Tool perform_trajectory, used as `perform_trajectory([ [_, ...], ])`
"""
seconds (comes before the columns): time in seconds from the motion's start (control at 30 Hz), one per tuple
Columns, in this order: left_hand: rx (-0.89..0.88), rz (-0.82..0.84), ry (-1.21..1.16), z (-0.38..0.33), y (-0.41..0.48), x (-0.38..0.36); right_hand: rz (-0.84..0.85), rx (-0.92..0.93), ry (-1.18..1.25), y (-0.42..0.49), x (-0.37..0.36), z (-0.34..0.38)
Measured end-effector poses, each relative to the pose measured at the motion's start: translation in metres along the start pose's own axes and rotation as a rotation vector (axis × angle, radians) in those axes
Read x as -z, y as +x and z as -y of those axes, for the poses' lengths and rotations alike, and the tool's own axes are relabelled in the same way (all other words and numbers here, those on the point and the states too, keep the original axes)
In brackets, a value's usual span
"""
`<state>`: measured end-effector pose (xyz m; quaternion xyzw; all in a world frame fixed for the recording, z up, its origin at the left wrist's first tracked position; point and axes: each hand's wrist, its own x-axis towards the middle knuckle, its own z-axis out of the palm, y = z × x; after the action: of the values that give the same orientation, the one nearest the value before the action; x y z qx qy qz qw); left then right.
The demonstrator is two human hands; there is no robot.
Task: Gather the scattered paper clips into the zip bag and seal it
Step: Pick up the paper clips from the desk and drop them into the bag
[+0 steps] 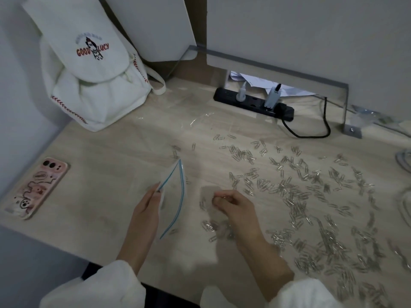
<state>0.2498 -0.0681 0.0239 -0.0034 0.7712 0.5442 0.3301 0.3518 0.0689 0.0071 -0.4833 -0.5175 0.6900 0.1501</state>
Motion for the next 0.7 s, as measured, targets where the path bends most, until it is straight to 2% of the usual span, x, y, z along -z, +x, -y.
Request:
perform_trajectory([
  [0.1,-0.013,-0.015,0.005,0.0,0.004,-0.005,0.169,-0.03,0.142,-0.019,-0.032,0.015],
  [0.17,-0.029,-0.005,0.009,0.002,0.006,-0.006,0.209,-0.043,0.164,-0.024,-0.052,0.017],
  [0.33,-0.03,0.011,-0.001,0.006,0.011,-0.005,0.206,-0.012,-0.015,-0.027,-0.075,0.01],
  [0.47,-0.046,0.012,0.011,0.008,0.013,-0.002,0.326,-0.009,-0.141,-0.029,-0.072,0.012],
  [0.57,-0.049,0.014,0.025,0.008,0.016,0.0,0.265,0.034,-0.132,-0.024,-0.06,0.015],
  [0.63,-0.019,0.014,0.015,0.006,0.018,-0.002,0.136,0.063,-0.141,-0.016,-0.043,0.01],
  [0.7,0.007,0.027,-0.006,0.005,0.019,-0.001,-0.004,0.1,-0.255,-0.009,-0.018,-0.001],
])
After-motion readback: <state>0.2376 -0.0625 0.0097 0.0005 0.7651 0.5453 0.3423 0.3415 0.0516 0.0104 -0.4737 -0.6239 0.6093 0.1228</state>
